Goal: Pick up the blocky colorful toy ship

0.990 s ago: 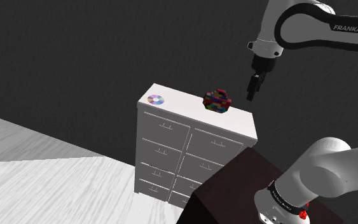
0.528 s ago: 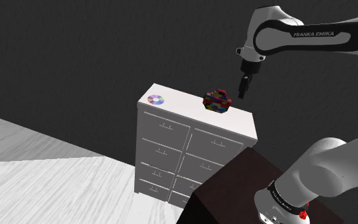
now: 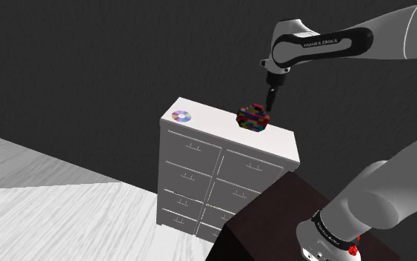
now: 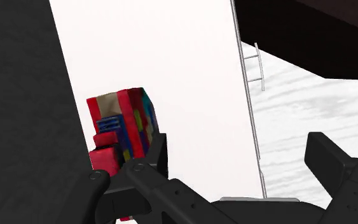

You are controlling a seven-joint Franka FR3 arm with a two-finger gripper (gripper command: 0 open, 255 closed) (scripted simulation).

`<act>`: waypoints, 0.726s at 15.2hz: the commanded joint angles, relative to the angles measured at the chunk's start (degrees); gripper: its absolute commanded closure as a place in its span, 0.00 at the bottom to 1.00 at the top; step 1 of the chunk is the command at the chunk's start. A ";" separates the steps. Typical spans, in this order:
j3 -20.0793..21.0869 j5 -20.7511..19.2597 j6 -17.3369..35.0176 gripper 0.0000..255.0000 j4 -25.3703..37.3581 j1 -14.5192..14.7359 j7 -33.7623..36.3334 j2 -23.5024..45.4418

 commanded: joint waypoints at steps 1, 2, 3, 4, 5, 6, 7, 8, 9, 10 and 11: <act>-1.00 0.20 1.86 0.00 2.91 -0.43 -3.01 4.60; -1.32 0.43 2.50 0.00 4.53 -0.60 -4.33 6.82; -1.58 0.70 3.07 0.00 6.22 -0.79 -5.65 9.05; -1.79 1.00 3.58 0.00 7.98 -1.02 -6.95 11.30; -1.95 1.32 4.02 0.00 9.83 -1.27 -8.24 13.56; -2.06 1.67 4.38 0.00 11.77 -1.56 -9.51 15.83; -2.12 2.03 4.66 0.00 13.79 -1.87 -10.75 18.12; -2.14 2.39 4.87 0.00 15.90 -2.19 -11.98 20.43; -2.13 2.76 5.00 0.00 18.10 -2.53 -13.18 22.75; -2.08 3.13 5.05 0.00 20.40 -2.89 -14.35 25.09; -1.99 3.48 5.02 0.00 22.81 -3.28 -15.50 27.46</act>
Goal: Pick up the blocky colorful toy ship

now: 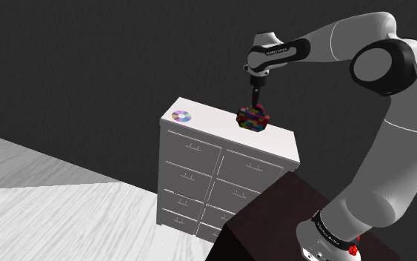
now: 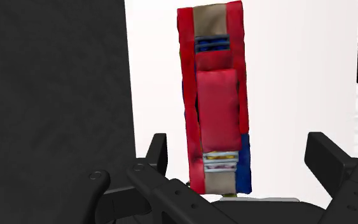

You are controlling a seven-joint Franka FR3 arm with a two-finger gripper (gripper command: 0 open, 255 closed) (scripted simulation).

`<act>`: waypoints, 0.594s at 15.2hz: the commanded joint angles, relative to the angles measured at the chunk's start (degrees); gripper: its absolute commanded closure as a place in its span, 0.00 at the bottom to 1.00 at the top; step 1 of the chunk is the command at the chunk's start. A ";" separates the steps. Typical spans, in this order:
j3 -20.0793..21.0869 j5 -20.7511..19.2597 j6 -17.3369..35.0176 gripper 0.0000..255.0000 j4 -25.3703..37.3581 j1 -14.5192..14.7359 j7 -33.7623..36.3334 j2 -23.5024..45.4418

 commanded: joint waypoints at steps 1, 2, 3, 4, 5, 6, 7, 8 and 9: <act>0.21 0.33 0.37 0.00 2.05 -0.25 -1.06 2.48; 0.23 0.34 1.03 0.00 1.66 -0.28 -0.98 2.76; 0.24 0.36 1.69 0.00 1.28 -0.30 -0.90 3.05; 0.26 0.38 2.35 0.00 0.91 -0.32 -0.83 3.35; 0.27 0.40 3.01 0.00 0.56 -0.35 -0.75 3.66; 0.29 0.42 3.66 0.00 0.22 -0.37 -0.67 3.98; 0.30 0.45 4.30 0.00 -0.10 -0.40 -0.60 4.31; 0.33 0.48 5.31 0.00 -0.59 -0.44 -0.48 4.85; 0.33 0.48 5.32 0.00 -0.60 -0.44 -0.48 4.84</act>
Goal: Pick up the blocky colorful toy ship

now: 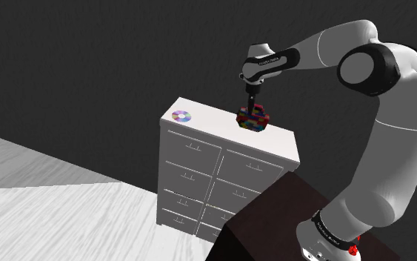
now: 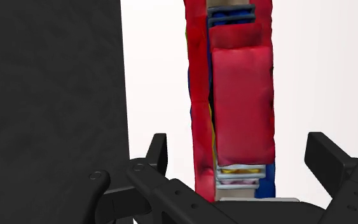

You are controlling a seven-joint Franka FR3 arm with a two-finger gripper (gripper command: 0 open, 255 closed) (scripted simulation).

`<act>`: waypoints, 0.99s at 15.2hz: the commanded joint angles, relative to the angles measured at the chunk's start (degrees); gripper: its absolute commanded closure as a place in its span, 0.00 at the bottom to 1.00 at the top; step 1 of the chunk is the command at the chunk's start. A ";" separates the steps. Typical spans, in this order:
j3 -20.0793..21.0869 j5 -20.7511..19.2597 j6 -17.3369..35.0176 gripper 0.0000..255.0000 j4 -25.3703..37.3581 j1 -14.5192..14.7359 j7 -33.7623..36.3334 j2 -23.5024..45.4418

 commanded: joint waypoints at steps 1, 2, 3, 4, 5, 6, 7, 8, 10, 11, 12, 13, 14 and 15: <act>0.01 0.01 0.43 0.00 -0.22 -0.01 0.05 0.17; 0.02 0.01 0.43 1.00 -0.22 0.01 0.08 0.18; 0.03 0.00 0.45 1.00 -0.27 0.03 0.11 0.15; 0.03 0.00 0.46 1.00 -0.28 0.03 0.11 0.16; 0.03 0.01 0.46 1.00 -0.26 0.03 0.11 0.17; 0.03 0.01 0.46 1.00 -0.22 0.02 0.10 0.21; 0.03 0.02 0.43 1.00 -0.18 0.02 0.10 0.22; 0.03 0.02 0.43 1.00 -0.18 0.01 0.09 0.22; 0.02 0.02 0.40 1.00 -0.17 0.01 0.08 0.20; 0.01 0.01 0.42 1.00 -0.22 -0.01 0.06 0.17; 0.00 -0.01 -0.21 1.00 0.08 0.01 -0.02 -0.18; -0.02 -0.04 -0.86 1.00 0.39 0.04 -0.09 -0.52; -0.04 -0.06 -1.50 1.00 0.72 0.07 -0.17 -0.85; -0.05 -0.08 -2.16 1.00 1.06 0.09 -0.24 -1.16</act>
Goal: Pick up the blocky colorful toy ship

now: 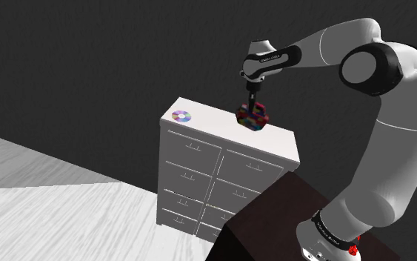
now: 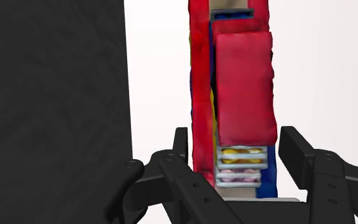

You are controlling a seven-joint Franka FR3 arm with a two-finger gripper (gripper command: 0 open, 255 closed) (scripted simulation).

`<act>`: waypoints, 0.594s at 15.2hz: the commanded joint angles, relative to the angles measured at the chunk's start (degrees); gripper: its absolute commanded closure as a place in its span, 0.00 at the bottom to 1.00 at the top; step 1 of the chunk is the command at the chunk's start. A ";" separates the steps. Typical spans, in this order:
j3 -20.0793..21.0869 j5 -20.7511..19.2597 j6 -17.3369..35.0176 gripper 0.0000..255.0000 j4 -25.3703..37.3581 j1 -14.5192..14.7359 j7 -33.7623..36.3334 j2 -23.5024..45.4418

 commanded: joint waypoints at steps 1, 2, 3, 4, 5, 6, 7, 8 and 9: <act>-0.06 -0.07 -1.19 1.00 0.51 0.02 -0.19 -0.76; -0.07 -0.09 -1.85 1.00 0.88 0.05 -0.27 -1.06; -0.08 -0.11 -2.52 1.00 1.26 0.07 -0.35 -1.34; -0.10 -0.13 -3.18 1.00 1.66 0.09 -0.43 -1.62; -0.11 -0.14 -3.85 1.00 2.08 0.11 -0.51 -1.88; -0.12 -0.16 -4.52 1.00 2.50 0.13 -0.59 -2.13; -0.13 -0.17 -5.20 1.00 2.94 0.15 -0.68 -2.38; -0.14 -0.18 -5.88 1.00 3.40 0.16 -0.76 -2.61; -0.15 -0.20 -6.56 1.00 3.87 0.18 -0.85 -2.83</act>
